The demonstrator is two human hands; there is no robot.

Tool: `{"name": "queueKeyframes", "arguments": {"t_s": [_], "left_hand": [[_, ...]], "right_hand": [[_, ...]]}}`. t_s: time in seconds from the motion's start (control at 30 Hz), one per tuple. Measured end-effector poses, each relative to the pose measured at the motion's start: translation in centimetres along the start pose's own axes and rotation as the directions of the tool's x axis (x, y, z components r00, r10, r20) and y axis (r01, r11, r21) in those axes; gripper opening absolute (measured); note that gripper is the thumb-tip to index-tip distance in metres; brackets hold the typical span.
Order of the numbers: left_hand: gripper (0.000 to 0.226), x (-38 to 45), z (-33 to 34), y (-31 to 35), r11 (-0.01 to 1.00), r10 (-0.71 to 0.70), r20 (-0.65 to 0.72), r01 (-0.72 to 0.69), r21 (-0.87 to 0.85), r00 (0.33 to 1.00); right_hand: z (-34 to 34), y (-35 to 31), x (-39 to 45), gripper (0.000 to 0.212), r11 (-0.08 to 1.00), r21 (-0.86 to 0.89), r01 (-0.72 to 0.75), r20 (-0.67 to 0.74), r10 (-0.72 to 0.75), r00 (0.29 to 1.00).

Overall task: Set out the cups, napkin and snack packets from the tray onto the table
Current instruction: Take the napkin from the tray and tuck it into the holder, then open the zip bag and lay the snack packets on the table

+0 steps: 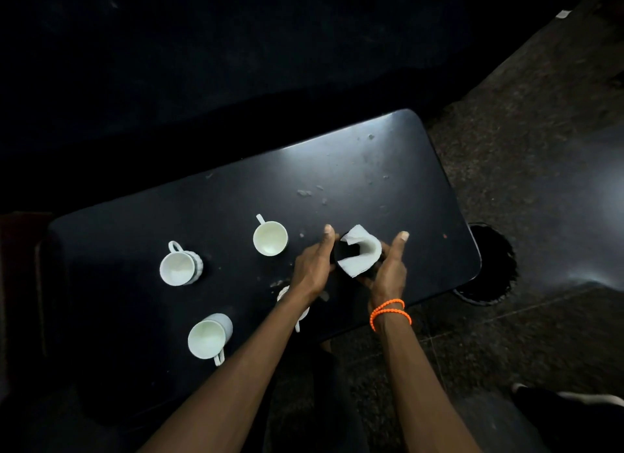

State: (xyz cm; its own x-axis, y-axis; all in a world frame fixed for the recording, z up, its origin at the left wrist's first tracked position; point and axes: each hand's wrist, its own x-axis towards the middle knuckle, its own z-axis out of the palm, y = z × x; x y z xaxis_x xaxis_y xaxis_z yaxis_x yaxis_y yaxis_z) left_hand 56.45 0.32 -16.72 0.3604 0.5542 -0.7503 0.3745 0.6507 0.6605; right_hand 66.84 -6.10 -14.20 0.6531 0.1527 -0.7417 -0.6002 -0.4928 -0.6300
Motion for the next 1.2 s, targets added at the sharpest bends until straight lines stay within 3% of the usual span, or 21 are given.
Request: {"name": "queueKeyframes", "arguments": {"t_s": [0.13,0.23,0.37,0.47,0.67,0.77,0.83,0.9,0.97,1.07,1.2], "left_hand": [[0.065,0.1,-0.1,0.0,1.000,0.013,0.013,-0.013,-0.004,1.000],[0.074,0.1,-0.1,-0.1,0.999,0.044,-0.044,-0.045,-0.024,0.998],[0.058,-0.3,-0.8,0.6,0.991,0.072,-0.144,-0.087,-0.101,0.987],[0.051,-1.0,-1.9,1.6,0.969,0.103,-0.167,-0.137,-0.206,0.981],[0.025,-2.3,-6.7,3.4,0.920,0.189,-0.304,-0.276,-0.277,0.934],[0.032,-3.1,-10.9,4.0,0.892,0.192,-0.377,-0.322,-0.318,0.906],[0.046,-3.9,-14.2,4.0,0.869,0.154,-0.434,-0.331,-0.368,0.888],[0.055,-4.9,-17.7,3.8,0.835,0.112,-0.499,-0.354,-0.422,0.860],[0.056,-6.1,-21.4,3.6,0.800,0.078,-0.557,-0.385,-0.460,0.827],[0.052,-8.3,-27.2,2.7,0.757,0.049,-0.649,-0.452,-0.471,0.759],[0.057,-10.7,-35.2,0.4,0.744,0.012,-0.746,-0.504,-0.439,0.666]], "right_hand": [[-0.1,0.0,0.0,0.082,1.000,0.000,0.024,0.012,-0.024,1.000],[0.1,-0.3,0.1,0.087,0.996,-0.074,0.057,-0.069,-0.062,0.996],[0.8,-1.7,0.0,0.078,0.928,-0.261,0.267,-0.144,-0.311,0.939],[1.8,-3.6,-0.8,0.075,0.806,-0.384,0.450,-0.120,-0.526,0.842],[7.6,-7.0,-5.2,0.063,0.508,-0.510,0.694,0.190,-0.721,0.667],[12.1,-6.2,-7.5,0.067,0.334,-0.503,0.797,0.378,-0.744,0.551],[15.3,-4.8,-9.3,0.064,0.177,-0.483,0.858,0.520,-0.730,0.443],[18.5,-2.8,-11.3,0.054,-0.007,-0.417,0.909,0.636,-0.716,0.286],[21.7,-0.7,-13.5,0.050,-0.117,-0.326,0.938,0.714,-0.680,0.164],[26.5,2.2,-17.2,0.053,-0.144,-0.211,0.967,0.791,-0.606,0.082],[32.2,6.0,-22.2,0.056,-0.002,-0.055,0.998,0.890,-0.454,0.048]]}}
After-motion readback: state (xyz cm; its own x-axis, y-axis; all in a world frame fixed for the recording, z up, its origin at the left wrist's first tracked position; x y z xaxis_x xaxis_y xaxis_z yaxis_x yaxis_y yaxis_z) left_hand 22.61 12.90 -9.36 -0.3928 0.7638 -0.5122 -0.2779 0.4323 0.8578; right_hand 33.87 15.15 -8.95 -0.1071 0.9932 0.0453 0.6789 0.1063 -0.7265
